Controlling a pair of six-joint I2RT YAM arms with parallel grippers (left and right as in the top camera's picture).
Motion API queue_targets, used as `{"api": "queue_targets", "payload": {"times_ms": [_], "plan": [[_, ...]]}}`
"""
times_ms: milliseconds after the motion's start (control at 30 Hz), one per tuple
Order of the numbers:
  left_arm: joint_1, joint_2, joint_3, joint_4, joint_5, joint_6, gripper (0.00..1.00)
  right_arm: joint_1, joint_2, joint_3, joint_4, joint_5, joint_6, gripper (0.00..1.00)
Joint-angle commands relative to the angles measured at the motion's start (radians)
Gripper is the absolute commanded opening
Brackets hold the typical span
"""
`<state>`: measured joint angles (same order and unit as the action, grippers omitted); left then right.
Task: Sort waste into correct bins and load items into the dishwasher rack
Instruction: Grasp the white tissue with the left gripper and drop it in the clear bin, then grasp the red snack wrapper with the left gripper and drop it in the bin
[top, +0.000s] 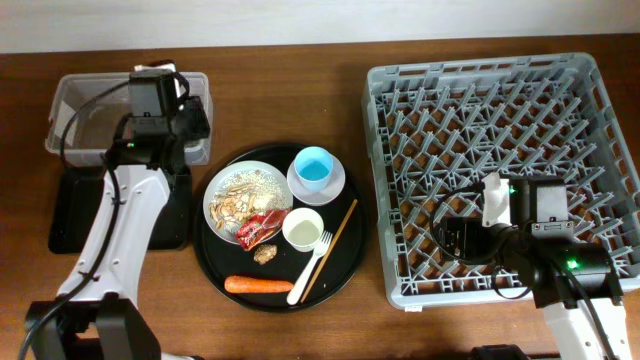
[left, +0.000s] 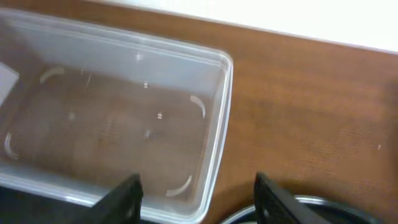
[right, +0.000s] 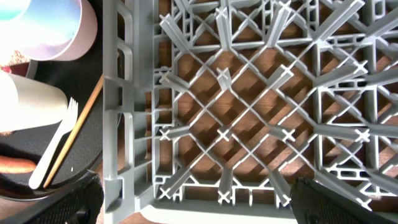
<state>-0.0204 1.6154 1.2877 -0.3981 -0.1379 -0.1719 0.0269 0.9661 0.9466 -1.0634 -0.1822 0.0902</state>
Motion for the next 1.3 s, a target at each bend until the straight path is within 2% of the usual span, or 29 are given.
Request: {"api": "queue_targets", "payload": {"times_ms": [0,33,133,167,267,300,367,500,567,667,700,733,767,833,900,967,1033,1067,1167,1200,1233,1267], "plan": [[0.003,-0.007,0.009,0.026,-0.016,0.016,0.57,0.006,-0.005,0.021,0.001,0.010,-0.004,0.99],[0.003,-0.007,0.009,-0.047,-0.016,0.016,0.57,0.006,-0.005,0.021,0.000,0.010,-0.004,0.99],[0.004,-0.007,0.009,-0.406,-0.046,0.014,0.57,0.006,-0.005,0.021,-0.003,0.010,-0.004,0.99],[0.034,-0.008,0.009,-0.507,-0.072,-0.082,0.56,0.006,-0.005,0.021,-0.014,0.010,-0.004,0.99],[0.169,-0.007,0.003,-0.573,-0.064,-0.154,0.56,0.006,-0.005,0.021,-0.016,0.010,-0.004,0.99],[0.252,-0.003,-0.011,-0.542,-0.064,-0.154,0.56,0.006,-0.002,0.021,-0.014,0.010,-0.004,0.99],[0.308,0.023,-0.034,-0.459,-0.064,-0.153,0.56,0.006,0.012,0.021,-0.013,0.010,-0.004,0.99],[0.311,0.169,-0.037,-0.336,-0.025,-0.149,0.56,0.006,0.030,0.021,-0.015,0.010,-0.004,0.98],[0.311,0.223,-0.037,-0.304,0.031,-0.149,0.56,0.006,0.030,0.021,-0.015,0.010,-0.004,0.99],[0.311,0.287,-0.037,-0.283,0.041,-0.149,0.55,0.006,0.030,0.021,-0.015,0.010,-0.004,0.99],[0.311,0.306,-0.038,-0.287,0.041,-0.149,0.42,0.006,0.030,0.021,-0.015,0.010,-0.004,0.99],[0.311,0.308,-0.038,-0.291,0.042,-0.149,0.35,0.006,0.030,0.021,-0.016,0.010,-0.004,0.99],[0.311,0.296,-0.037,-0.294,0.041,-0.149,0.20,0.006,0.030,0.021,-0.016,0.010,-0.004,0.99],[0.311,0.235,-0.036,-0.307,0.041,-0.149,0.07,0.006,0.030,0.021,-0.015,0.011,-0.004,0.99],[0.311,0.084,-0.036,-0.344,0.063,-0.149,0.02,0.006,0.030,0.021,-0.015,0.011,-0.004,0.99],[0.311,-0.047,-0.036,-0.306,0.121,-0.150,0.00,0.006,0.030,0.021,-0.015,0.011,-0.004,0.99],[0.301,-0.105,-0.036,-0.163,0.214,-0.150,0.01,0.006,0.030,0.021,-0.015,0.010,-0.004,0.98],[0.253,-0.070,-0.036,-0.023,0.221,-0.150,0.00,0.006,0.030,0.021,-0.015,0.010,-0.004,0.99],[0.178,0.051,-0.036,0.161,0.221,-0.149,0.02,0.006,0.030,0.021,-0.015,0.010,-0.004,0.99],[0.153,0.104,-0.036,0.216,0.221,-0.149,0.19,0.006,0.030,0.021,-0.015,0.010,-0.004,0.99],[0.142,0.129,-0.036,0.226,0.221,-0.149,0.51,0.006,0.030,0.021,-0.016,0.010,-0.004,0.99],[0.141,0.135,-0.036,0.224,0.224,-0.149,0.59,0.006,0.030,0.021,-0.015,0.010,-0.004,0.99]]}}
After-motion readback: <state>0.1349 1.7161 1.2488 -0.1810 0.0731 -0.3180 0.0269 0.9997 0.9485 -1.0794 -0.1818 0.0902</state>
